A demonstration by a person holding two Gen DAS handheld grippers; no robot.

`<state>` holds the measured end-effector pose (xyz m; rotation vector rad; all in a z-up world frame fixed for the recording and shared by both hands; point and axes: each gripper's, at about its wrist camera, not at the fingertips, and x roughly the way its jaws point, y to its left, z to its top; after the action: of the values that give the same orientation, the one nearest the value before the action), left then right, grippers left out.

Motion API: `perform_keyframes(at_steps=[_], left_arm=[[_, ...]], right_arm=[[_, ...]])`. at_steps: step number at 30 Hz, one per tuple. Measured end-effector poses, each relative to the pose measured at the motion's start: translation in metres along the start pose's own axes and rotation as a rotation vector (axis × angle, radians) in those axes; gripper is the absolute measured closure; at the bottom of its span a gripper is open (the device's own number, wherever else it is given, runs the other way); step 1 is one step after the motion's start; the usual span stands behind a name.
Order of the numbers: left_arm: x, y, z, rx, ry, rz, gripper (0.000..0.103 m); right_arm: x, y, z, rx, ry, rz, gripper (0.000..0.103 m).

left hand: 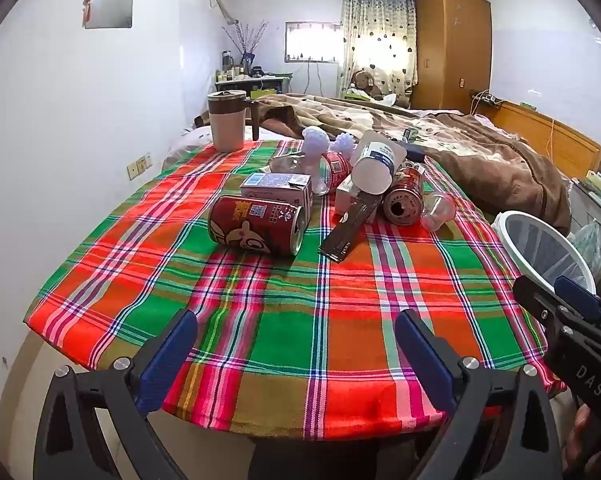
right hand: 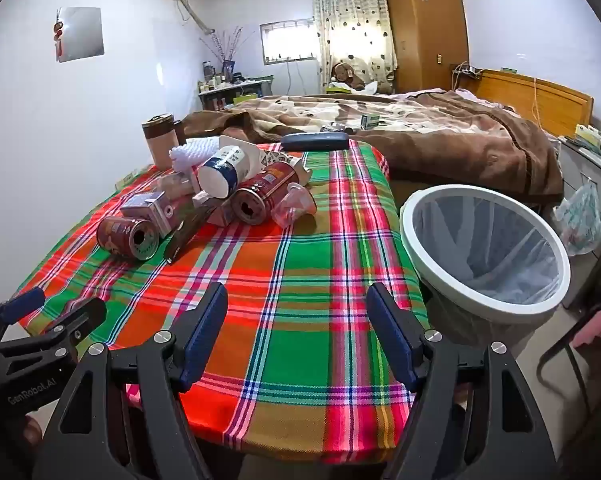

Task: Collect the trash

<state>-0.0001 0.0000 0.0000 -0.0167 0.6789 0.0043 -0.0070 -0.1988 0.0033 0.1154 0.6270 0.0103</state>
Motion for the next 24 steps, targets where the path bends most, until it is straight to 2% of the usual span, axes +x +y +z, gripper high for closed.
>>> perform_keyframes(at_steps=[24], left_arm=[[0.0022, 0.0074, 0.0011, -0.009, -0.001, 0.02, 0.003]], right_arm=[[-0.0009, 0.0078, 0.0023, -0.013, 0.0, -0.003, 0.03]])
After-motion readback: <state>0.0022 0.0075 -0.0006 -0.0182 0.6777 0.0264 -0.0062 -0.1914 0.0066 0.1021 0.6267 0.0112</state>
